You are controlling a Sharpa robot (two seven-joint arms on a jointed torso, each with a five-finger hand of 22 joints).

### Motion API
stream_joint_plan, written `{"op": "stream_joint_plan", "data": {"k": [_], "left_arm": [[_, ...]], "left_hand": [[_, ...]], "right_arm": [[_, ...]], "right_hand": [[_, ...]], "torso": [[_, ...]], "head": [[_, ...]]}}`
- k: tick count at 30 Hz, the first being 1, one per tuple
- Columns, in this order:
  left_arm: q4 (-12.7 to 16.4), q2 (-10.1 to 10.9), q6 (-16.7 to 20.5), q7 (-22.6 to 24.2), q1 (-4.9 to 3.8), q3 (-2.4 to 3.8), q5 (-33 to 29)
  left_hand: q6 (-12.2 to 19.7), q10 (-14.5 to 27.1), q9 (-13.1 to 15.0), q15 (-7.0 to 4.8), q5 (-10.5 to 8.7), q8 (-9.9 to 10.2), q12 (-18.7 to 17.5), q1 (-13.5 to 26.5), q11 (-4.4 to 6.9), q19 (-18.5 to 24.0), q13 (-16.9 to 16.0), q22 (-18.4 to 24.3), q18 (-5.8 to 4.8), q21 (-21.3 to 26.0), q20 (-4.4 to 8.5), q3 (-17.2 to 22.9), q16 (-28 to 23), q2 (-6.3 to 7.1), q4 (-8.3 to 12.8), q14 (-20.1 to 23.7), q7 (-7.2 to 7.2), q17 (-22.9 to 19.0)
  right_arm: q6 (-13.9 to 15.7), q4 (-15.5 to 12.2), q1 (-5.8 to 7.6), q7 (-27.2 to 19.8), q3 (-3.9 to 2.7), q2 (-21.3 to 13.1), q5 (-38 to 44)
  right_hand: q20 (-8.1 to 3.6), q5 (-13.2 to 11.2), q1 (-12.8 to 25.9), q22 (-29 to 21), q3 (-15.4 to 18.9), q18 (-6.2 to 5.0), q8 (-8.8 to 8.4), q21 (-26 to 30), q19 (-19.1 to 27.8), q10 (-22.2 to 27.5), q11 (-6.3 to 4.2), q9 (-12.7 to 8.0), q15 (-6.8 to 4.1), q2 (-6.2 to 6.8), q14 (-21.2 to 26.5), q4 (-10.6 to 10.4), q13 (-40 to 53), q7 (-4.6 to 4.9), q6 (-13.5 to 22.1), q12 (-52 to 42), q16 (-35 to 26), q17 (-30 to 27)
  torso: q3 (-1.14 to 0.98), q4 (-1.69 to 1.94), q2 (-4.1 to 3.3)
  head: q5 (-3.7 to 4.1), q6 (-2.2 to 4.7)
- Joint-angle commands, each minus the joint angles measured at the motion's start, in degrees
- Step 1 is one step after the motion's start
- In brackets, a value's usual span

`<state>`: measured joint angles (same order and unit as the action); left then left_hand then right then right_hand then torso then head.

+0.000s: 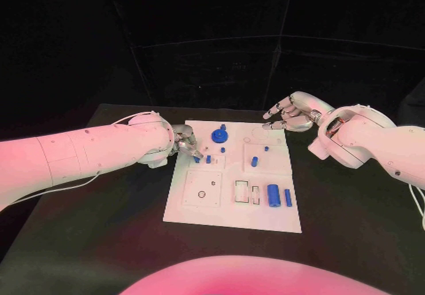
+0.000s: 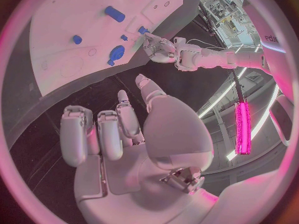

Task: Assemble the parts on the task board

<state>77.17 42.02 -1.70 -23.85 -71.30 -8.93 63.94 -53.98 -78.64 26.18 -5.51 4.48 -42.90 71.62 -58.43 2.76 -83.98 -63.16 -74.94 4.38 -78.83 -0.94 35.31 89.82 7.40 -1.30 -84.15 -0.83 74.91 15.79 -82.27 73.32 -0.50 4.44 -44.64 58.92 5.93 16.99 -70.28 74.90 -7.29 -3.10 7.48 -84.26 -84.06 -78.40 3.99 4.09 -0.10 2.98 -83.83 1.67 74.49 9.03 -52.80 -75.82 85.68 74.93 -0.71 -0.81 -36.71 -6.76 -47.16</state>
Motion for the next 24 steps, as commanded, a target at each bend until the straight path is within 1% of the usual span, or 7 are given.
{"op": "stream_joint_plan", "data": {"k": [1, 5, 12, 13, 18, 19, 24], "left_arm": [[0.0, -0.2, -2.0, -1.0, 0.15, -0.11, -0.4], [0.0, -0.2, -2.6, -1.3, 0.15, -0.11, -0.4], [0.1, -0.1, -3.1, -1.9, 0.15, -0.11, -0.4], [0.1, -0.1, -3.1, -1.9, 0.15, -0.11, -0.4], [0.2, -0.1, -2.7, -2.0, 0.15, -0.11, -0.4], [0.2, -0.1, -2.6, -2.0, 0.15, -0.11, -0.4], [0.3, -0.1, -1.9, -2.0, 0.15, -0.11, -0.4]], "left_hand": [[-0.6, -0.5, -0.1, -0.43, -0.30, 0.4, 0.3, 0.7, 0.19, -1.6, -0.3, -1.1, -1.19, -0.3, 0.54, -0.6, 0.2, 0.15, -0.1, -5.8, -0.04, 15.1], [-0.8, -0.7, -0.2, -0.45, -0.31, 0.4, 0.6, 0.9, 0.22, -1.6, -0.6, -1.3, -1.24, -0.5, 0.56, -0.9, 0.2, 0.18, -0.1, -5.8, 0.00, 15.1], [-1.0, -1.0, -0.2, -0.50, -0.29, 0.4, 1.0, 0.8, 0.32, -1.7, -1.3, -1.6, -1.30, -0.7, 0.60, -1.2, 0.2, 0.30, 0.1, -5.8, 0.15, 15.1], [-1.1, -1.1, -0.2, -0.50, -0.29, 0.4, 1.1, 0.8, 0.33, -1.7, -1.4, -1.6, -1.30, -0.7, 0.60, -1.2, 0.2, 0.30, 0.1, -5.8, 0.16, 15.1], [-1.4, -1.4, -0.2, -0.55, -0.28, 0.4, 1.5, 0.8, 0.41, -1.8, -2.0, -1.9, -1.35, -0.8, 0.63, -1.5, 0.2, 0.31, 0.2, -5.8, 0.25, 15.1], [-1.4, -1.5, -0.3, -0.55, -0.28, 0.4, 1.6, 0.8, 0.42, -1.8, -2.1, -1.9, -1.37, -0.9, 0.64, -1.5, 0.2, 0.31, 0.2, -5.8, 0.27, 15.1], [-1.8, -1.8, -0.3, -0.60, -0.25, 0.5, 1.9, 0.9, 0.52, -2.0, -2.6, -2.5, -1.49, -1.4, 0.68, -1.8, 0.2, 0.38, 0.2, -5.8, 0.39, 15.1]], "right_arm": [[-0.5, 0.0, 0.11, -0.2, -0.03, 0.0, 0.1], [-0.6, 0.0, 0.11, -0.2, -0.03, 0.0, 0.1], [-0.6, 0.0, 0.11, -0.2, -0.03, 0.0, 0.1], [-0.6, 0.0, 0.11, -0.2, -0.03, 0.0, 0.1], [-0.6, 0.0, 0.11, -0.2, -0.03, 0.0, 0.1], [-0.6, 0.0, 0.11, -0.2, -0.03, 0.0, 0.1], [-0.6, 0.0, 0.11, -0.2, -0.03, 0.0, 0.1]], "right_hand": [[-0.42, 0.1, -0.1, 1.3, 0.2, 0.30, 0.33, 0.2, -0.2, 0.6, 0.03, -0.1, -0.38, -0.48, -3.9, 0.0, -0.1, 0.06, 0.0, 0.3, -0.3, 4.4], [-0.42, 0.1, -0.1, 1.3, 0.2, 0.30, 0.33, 0.2, -0.2, 0.6, 0.03, -0.1, -0.38, -0.48, -3.9, 0.0, -0.1, 0.06, 0.0, 0.3, -0.3, 4.4], [-0.42, 0.1, -0.1, 1.3, 0.2, 0.30, 0.33, 0.2, -0.2, 0.6, 0.03, -0.1, -0.38, -0.48, -3.9, 0.0, -0.1, 0.06, 0.0, 0.3, -0.3, 4.4], [-0.42, 0.1, -0.1, 1.3, 0.2, 0.30, 0.33, 0.2, -0.2, 0.6, 0.03, -0.1, -0.38, -0.48, -3.9, 0.0, -0.1, 0.06, 0.0, 0.3, -0.3, 4.4], [-0.42, 0.1, -0.1, 1.3, 0.2, 0.30, 0.33, 0.2, -0.2, 0.6, 0.03, -0.1, -0.38, -0.48, -3.9, 0.0, -0.1, 0.06, 0.0, 0.3, -0.3, 4.4], [-0.42, 0.1, -0.1, 1.3, 0.2, 0.30, 0.33, 0.2, -0.2, 0.6, 0.03, -0.1, -0.38, -0.48, -3.9, 0.0, -0.1, 0.06, 0.0, 0.3, -0.3, 4.4], [-0.42, 0.1, -0.1, 1.3, 0.2, 0.30, 0.33, 0.2, -0.2, 0.6, 0.03, -0.1, -0.38, -0.48, -3.9, 0.0, -0.1, 0.06, 0.0, 0.3, -0.3, 4.4]], "torso": [[0.01, 0.04, -0.01], [0.01, 0.08, 0.01], [0.03, 0.07, 0.01], [0.00, 0.07, 0.01], [0.00, 0.10, 0.00], [0.03, 0.11, 0.01], [0.00, 0.07, 0.01]], "head": [[-0.03, -0.10], [0.08, -0.14], [0.06, -0.24], [0.04, -0.26], [0.05, -0.27], [0.05, -0.24], [0.07, -0.29]]}}
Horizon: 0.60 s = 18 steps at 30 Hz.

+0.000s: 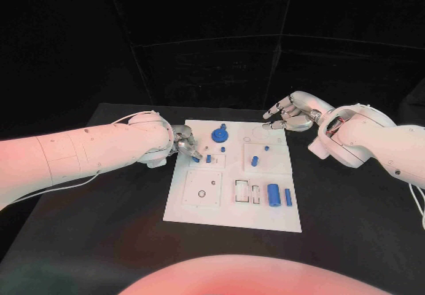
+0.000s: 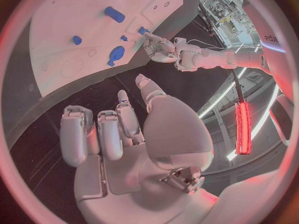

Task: Assemble the parts on the task board

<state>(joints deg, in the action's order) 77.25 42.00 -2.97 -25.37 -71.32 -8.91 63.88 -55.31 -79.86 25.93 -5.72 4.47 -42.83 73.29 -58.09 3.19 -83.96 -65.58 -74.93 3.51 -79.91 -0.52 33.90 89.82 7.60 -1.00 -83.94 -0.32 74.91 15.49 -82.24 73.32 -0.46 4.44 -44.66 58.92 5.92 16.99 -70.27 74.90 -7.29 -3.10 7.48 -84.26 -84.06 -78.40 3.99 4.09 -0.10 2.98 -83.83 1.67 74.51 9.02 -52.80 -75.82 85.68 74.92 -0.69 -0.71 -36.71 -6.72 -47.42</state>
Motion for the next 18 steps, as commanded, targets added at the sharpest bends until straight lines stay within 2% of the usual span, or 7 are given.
{"op": "stream_joint_plan", "data": {"k": [1, 11, 18], "left_arm": [[0.3, -0.1, -0.6, -0.4, 0.17, -0.13, -0.3], [0.3, -0.3, 0.4, -0.4, 0.17, -0.13, -0.3], [-0.1, -0.6, 0.4, -0.6, 0.17, -0.13, -0.3]], "left_hand": [[-0.5, -0.6, -0.1, -0.41, -0.24, 0.4, 0.3, 0.6, 0.10, -2.1, -0.3, -2.6, -0.64, -0.3, 0.27, -0.5, 0.2, 0.20, -0.1, -6.1, -0.11, 15.1], [-1.4, -1.1, -0.4, -0.52, -0.22, 0.7, 0.8, 1.6, 0.24, -2.3, -1.1, -3.4, -0.81, -1.0, 0.39, -1.9, 0.2, 0.73, -0.5, -6.1, 0.04, 15.1], [-2.0, -1.3, -0.7, -0.53, -0.32, 1.1, 0.8, 3.1, 0.20, -2.4, -1.4, -3.7, -0.85, -1.1, 0.42, -4.0, 0.2, 0.65, -1.6, -6.1, -0.02, 15.1]], "right_arm": [[-0.3, 0.0, 0.11, -0.3, -0.03, 0.0, 0.1], [-0.2, 0.0, 0.11, -0.3, -0.03, 0.1, 0.1], [-0.2, 0.0, 0.11, -0.3, -0.03, 0.1, 0.1]], "right_hand": [[-0.42, 0.1, -0.1, 1.3, 0.2, 0.31, 0.33, 0.2, -0.2, 0.6, 0.03, -0.1, -0.38, -0.48, -3.9, 0.0, -0.1, 0.06, 0.0, 0.3, -0.3, 4.4], [-0.42, 0.1, -0.1, 1.3, 0.2, 0.31, 0.33, 0.2, -0.2, 0.6, 0.03, -0.1, -0.38, -0.48, -3.9, 0.0, -0.1, 0.06, 0.0, 0.3, -0.3, 4.4], [-0.42, 0.3, -0.1, 1.2, 0.3, 0.29, 0.38, 0.2, -0.1, 0.6, 0.04, -0.1, -0.38, -0.46, -3.9, -0.1, -0.2, 0.05, 0.0, 0.4, -0.4, 4.3]], "torso": [[-0.01, -0.04, 0.00], [-0.02, -0.03, 0.00], [-0.03, -0.04, -0.01]], "head": [[0.06, -0.04], [0.11, -0.03], [0.11, 0.08]]}}
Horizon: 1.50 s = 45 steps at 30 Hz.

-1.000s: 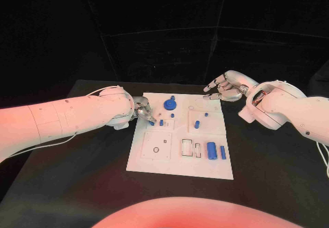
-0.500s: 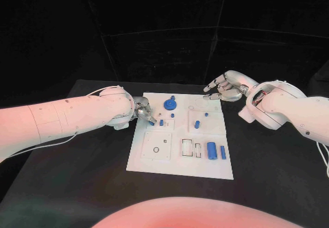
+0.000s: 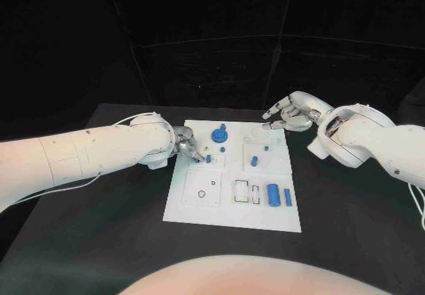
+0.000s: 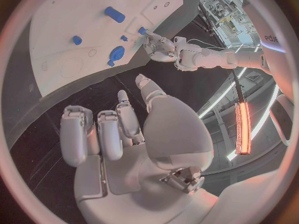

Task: Assemble the parts on the task board

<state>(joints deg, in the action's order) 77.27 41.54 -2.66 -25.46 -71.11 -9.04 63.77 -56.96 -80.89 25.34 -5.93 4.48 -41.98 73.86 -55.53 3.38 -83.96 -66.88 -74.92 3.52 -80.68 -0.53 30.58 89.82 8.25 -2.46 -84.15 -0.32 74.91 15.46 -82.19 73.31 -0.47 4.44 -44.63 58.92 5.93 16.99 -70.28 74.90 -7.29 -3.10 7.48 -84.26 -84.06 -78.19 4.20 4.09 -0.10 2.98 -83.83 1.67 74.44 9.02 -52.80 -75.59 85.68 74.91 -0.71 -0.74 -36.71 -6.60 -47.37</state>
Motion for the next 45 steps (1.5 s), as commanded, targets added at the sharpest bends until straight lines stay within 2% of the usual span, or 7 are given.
{"op": "stream_joint_plan", "data": {"k": [1, 28, 31, 35, 37, 40, 45], "left_arm": [[-0.1, -0.2, 0.1, -0.5, -0.04, 0.01, -0.2], [0.1, 0.7, 5.7, 1.4, -0.04, 0.05, -3.2], [0.6, 1.5, 7.6, 2.9, -0.04, 0.07, -4.6], [1.7, 3.2, 11.1, 7.2, -0.21, 0.16, -8.5], [2.0, 3.8, 12.3, 9.4, -0.38, 0.19, -10.3], [2.2, 4.2, 14.1, 14.4, -0.57, 0.20, -12.6], [1.2, 2.7, 16.6, 23.1, -0.68, 0.17, -12.8]], "left_hand": [[-0.4, -0.4, -0.1, -0.31, -0.35, 0.3, 0.2, 0.9, 0.00, -2.4, -0.1, -3.7, -0.86, -0.4, 0.42, -1.2, 0.2, -0.04, -0.4, -5.9, -0.03, 15.1], [1.1, 2.2, -0.3, -0.06, -0.24, 1.2, -3.7, 1.9, -0.59, -1.2, 3.9, -1.0, -0.16, 2.2, 0.24, -13.6, 0.2, -0.54, -3.8, -5.9, -0.78, 15.1], [1.8, 3.6, -0.3, 0.06, -0.15, 1.3, -5.6, 1.4, -0.78, -0.8, 6.4, 0.2, 0.12, 3.3, 0.16, -15.0, 0.2, -0.61, -4.1, -5.9, -1.01, 15.1], [6.7, 11.3, -1.2, 1.24, 0.07, 3.3, -15.6, -1.3, -2.45, 2.1, 18.4, 7.4, 1.66, 10.0, -0.68, -17.3, 0.0, -1.23, -4.6, -5.7, -2.87, 14.8], [10.3, 19.1, -2.2, 2.66, 0.08, 4.8, -23.3, -3.3, -4.17, 7.3, 26.6, 18.5, 3.72, 20.7, -1.85, -17.4, -4.9, -1.78, -4.3, -2.9, -4.69, 7.3], [14.8, 26.2, -3.8, 5.01, 0.15, 6.5, -28.1, -6.2, -6.76, 16.3, 29.9, 34.0, 6.20, 37.3, -3.92, -16.5, -16.8, -2.43, -3.8, 5.5, -7.38, -7.7], [17.9, 33.2, -6.5, 7.58, -0.12, 8.2, -34.2, -13.5, -9.27, 21.2, 35.9, 39.1, 6.43, 45.5, -6.53, -13.4, -36.2, -2.46, -0.5, 20.4, -9.64, -29.3]], "right_arm": [[-0.2, -0.1, 0.11, -0.3, -0.03, 0.0, 0.1], [-0.2, 0.0, 0.11, -0.3, -0.03, 0.0, 0.1], [-0.2, 0.0, 0.11, -0.3, -0.03, 0.0, 0.1], [-0.2, 0.1, 0.11, -0.3, -0.03, -0.1, 0.1], [-0.2, 0.1, 0.10, -0.3, -0.03, -0.1, 0.1], [-0.2, 0.1, 0.10, -0.3, -0.03, -0.1, 0.1], [-0.2, 0.1, 0.10, -0.3, -0.03, -0.1, 0.1]], "right_hand": [[-0.42, 0.3, -0.1, 1.2, 0.3, 0.30, 0.38, 0.2, -0.1, 0.4, -0.17, -0.1, -0.38, -0.46, -3.9, -0.1, -0.1, 0.05, 0.0, 0.2, -0.4, 4.3], [-0.42, 0.3, 0.0, 1.2, 0.4, 0.29, 0.40, 0.3, -0.1, 0.5, -0.16, -0.1, -0.38, -0.44, -3.9, -0.2, -0.1, 0.06, 0.0, 0.2, -0.4, 4.2], [-0.42, 0.3, 0.0, 1.2, 0.4, 0.29, 0.40, 0.3, -0.1, 0.5, -0.16, -0.1, -0.38, -0.44, -3.9, -0.2, -0.1, 0.06, 0.0, 0.2, -0.4, 4.2], [-0.42, 0.3, 0.0, 1.2, 0.4, 0.29, 0.40, 0.3, -0.1, 0.5, -0.16, -0.1, -0.38, -0.44, -3.9, -0.2, -0.1, 0.06, 0.0, 0.2, -0.4, 4.2], [-0.42, 0.3, 0.0, 1.2, 0.4, 0.29, 0.40, 0.3, -0.1, 0.5, -0.16, -0.1, -0.38, -0.44, -3.9, -0.2, -0.1, 0.06, 0.0, 0.2, -0.4, 4.2], [-0.42, 0.3, 0.0, 1.2, 0.4, 0.29, 0.40, 0.3, -0.1, 0.5, -0.16, -0.1, -0.38, -0.44, -3.9, -0.2, -0.1, 0.06, 0.0, 0.2, -0.4, 4.2], [-0.42, 0.3, 0.0, 1.2, 0.4, 0.29, 0.40, 0.3, -0.1, 0.5, -0.16, -0.1, -0.38, -0.44, -3.9, -0.2, -0.1, 0.06, 0.0, 0.2, -0.4, 4.2]], "torso": [[-0.01, -0.02, -0.01], [0.03, 0.05, 0.01], [0.02, 0.02, 0.00], [0.02, 0.09, 0.06], [-0.03, 0.07, 0.05], [-0.06, 0.07, 0.04], [0.00, -0.07, -0.04]], "head": [[0.00, 0.03], [0.22, -0.02], [0.18, 0.03], [0.35, 0.07], [0.43, 0.13], [0.46, 0.26], [0.46, 0.53]]}}
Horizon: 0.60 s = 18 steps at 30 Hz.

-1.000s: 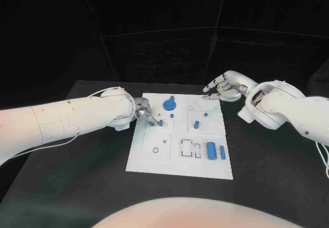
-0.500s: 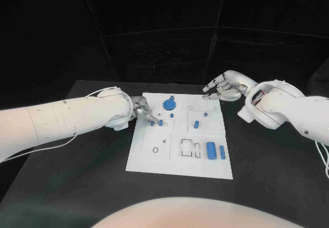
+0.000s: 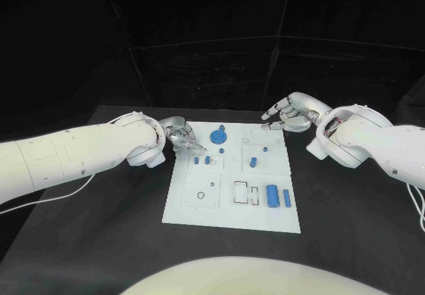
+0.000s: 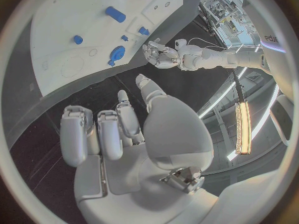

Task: Assemble the parts on the task board

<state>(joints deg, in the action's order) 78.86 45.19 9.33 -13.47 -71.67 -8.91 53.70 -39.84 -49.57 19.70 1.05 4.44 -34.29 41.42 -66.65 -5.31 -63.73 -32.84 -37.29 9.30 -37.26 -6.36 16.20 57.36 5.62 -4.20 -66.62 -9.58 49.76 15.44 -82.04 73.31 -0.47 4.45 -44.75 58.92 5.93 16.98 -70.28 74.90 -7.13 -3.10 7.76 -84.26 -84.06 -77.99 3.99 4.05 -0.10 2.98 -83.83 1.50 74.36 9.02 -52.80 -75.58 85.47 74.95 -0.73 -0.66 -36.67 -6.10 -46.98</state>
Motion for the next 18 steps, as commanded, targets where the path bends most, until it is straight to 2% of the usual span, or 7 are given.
{"op": "stream_joint_plan", "data": {"k": [1, 6, 8, 9, 13, 15, 18], "left_arm": [[-0.9, -1.6, 5.2, 12.9, -0.13, 0.02, -1.8], [-3.4, -4.9, 6.6, 19.0, 0.06, -0.03, 5.7], [-4.3, -6.2, 6.6, 20.5, 0.17, -0.05, 9.6], [-4.8, -6.8, 6.5, 21.1, 0.22, -0.06, 11.4], [-6.8, -9.0, 5.9, 22.0, 0.43, -0.10, 17.0], [-7.6, -9.7, 5.5, 21.8, 0.52, -0.12, 18.8], [-9.4, -11.3, 4.0, 21.0, 0.75, -0.14, 22.4]], "left_hand": [[0.9, 2.7, -1.4, 0.65, 0.04, 0.9, -2.7, -4.4, -0.63, 1.0, 2.8, 1.9, 0.85, 2.7, -0.82, 1.9, -4.1, 0.25, 2.4, 3.2, -0.30, -4.6], [-1.8, 2.9, -5.5, 0.66, -0.05, 4.7, -6.9, -9.4, -0.78, 0.4, 8.4, 3.2, 1.20, 4.1, -0.97, 5.3, -4.6, 1.32, 6.0, 3.9, -0.14, -6.7], [-4.0, 2.1, -7.9, 0.57, -0.27, 7.1, -9.0, -9.7, -0.61, 0.0, 11.6, 3.4, 1.29, 4.2, -0.74, 6.0, -4.3, 2.19, 6.8, 3.7, 0.15, -7.7], [-4.7, 1.8, -8.6, 0.50, -0.22, 8.0, -9.6, -10.0, -0.50, -0.2, 12.6, 3.4, 1.19, 4.2, -0.77, 6.1, -4.2, 2.30, 7.1, 3.5, 0.35, -8.0], [-7.1, 0.8, -11.3, 0.28, -0.38, 11.0, -11.9, -9.7, -0.39, -2.2, 16.3, 3.5, 1.28, 3.7, -0.52, 5.3, -2.0, 3.20, 7.7, 1.0, 0.92, -8.2], [-8.1, 0.3, -12.2, 0.04, -0.44, 12.1, -12.5, -9.5, -0.35, -3.7, 17.7, 3.3, 1.26, 3.1, -0.38, 4.8, 1.9, 3.22, 7.8, -2.3, 1.04, -4.5], [-10.0, -1.0, -13.7, -0.43, -0.42, 13.7, -13.2, -9.3, 0.08, -7.7, 19.9, 2.2, 1.21, 0.7, 0.02, 4.0, 12.0, 3.03, 8.0, -10.1, 1.35, 6.3]], "right_arm": [[-0.2, 0.0, 0.10, -0.3, -0.03, 0.1, 0.1], [-0.2, 0.1, 0.10, -0.3, -0.03, 0.4, 0.1], [-0.2, 0.1, 0.10, -0.4, -0.03, 0.5, 0.1], [-0.2, 0.1, 0.10, -0.4, -0.03, 0.5, 0.1], [-0.3, 0.2, 0.10, -0.4, -0.03, 0.7, 0.0], [-0.3, 0.2, 0.10, -0.4, -0.03, 0.8, 0.0], [-0.4, 0.2, 0.10, -0.5, -0.03, 0.9, -0.1]], "right_hand": [[-0.42, 0.3, 0.0, 1.2, 0.2, 0.29, 0.12, 0.3, -0.1, 0.2, 0.05, -0.1, -0.38, -0.44, -3.9, 0.0, -0.1, 0.06, 0.0, 0.2, -0.2, 4.2], [-0.42, 0.4, 0.1, 1.1, 0.3, 0.27, 0.15, 0.3, -0.1, 0.3, 0.05, -0.1, -0.38, -0.46, -3.9, -0.1, -0.1, 0.05, 0.0, 0.2, -0.3, 4.1], [-0.42, 0.4, 0.1, 1.1, 0.3, 0.28, 0.16, 0.3, -0.1, 0.3, 0.05, -0.1, -0.38, -0.47, -3.9, -0.1, -0.1, 0.05, 0.0, 0.2, -0.3, 4.1], [-0.42, 0.4, 0.1, 1.1, 0.3, 0.28, 0.16, 0.3, -0.1, 0.3, 0.05, -0.1, -0.38, -0.47, -3.9, -0.1, -0.1, 0.05, 0.0, 0.2, -0.3, 4.1], [-0.42, 0.4, 0.1, 1.1, 0.3, 0.28, 0.16, 0.3, -0.1, 0.3, 0.05, -0.1, -0.38, -0.47, -3.9, -0.1, -0.1, 0.05, 0.0, 0.2, -0.3, 4.1], [-0.42, 0.4, 0.1, 1.1, 0.3, 0.28, 0.16, 0.3, -0.1, 0.3, 0.05, -0.1, -0.38, -0.47, -3.9, -0.1, -0.1, 0.05, 0.0, 0.2, -0.3, 4.1], [-0.42, 0.4, 0.1, 1.1, 0.3, 0.28, 0.16, 0.3, -0.1, 0.3, 0.05, -0.1, -0.38, -0.47, -3.9, -0.1, -0.1, 0.05, 0.0, 0.2, -0.3, 4.1]], "torso": [[0.00, -0.19, -0.10], [0.04, -0.26, -0.08], [0.04, -0.33, -0.10], [0.01, -0.21, -0.09], [-0.03, -0.19, -0.07], [-0.02, -0.22, -0.08], [0.02, -0.15, -0.06]], "head": [[0.01, 0.30], [0.37, 0.68], [0.57, 0.87], [0.74, 0.90], [0.87, 1.08], [0.90, 1.15], [1.16, 1.19]]}}
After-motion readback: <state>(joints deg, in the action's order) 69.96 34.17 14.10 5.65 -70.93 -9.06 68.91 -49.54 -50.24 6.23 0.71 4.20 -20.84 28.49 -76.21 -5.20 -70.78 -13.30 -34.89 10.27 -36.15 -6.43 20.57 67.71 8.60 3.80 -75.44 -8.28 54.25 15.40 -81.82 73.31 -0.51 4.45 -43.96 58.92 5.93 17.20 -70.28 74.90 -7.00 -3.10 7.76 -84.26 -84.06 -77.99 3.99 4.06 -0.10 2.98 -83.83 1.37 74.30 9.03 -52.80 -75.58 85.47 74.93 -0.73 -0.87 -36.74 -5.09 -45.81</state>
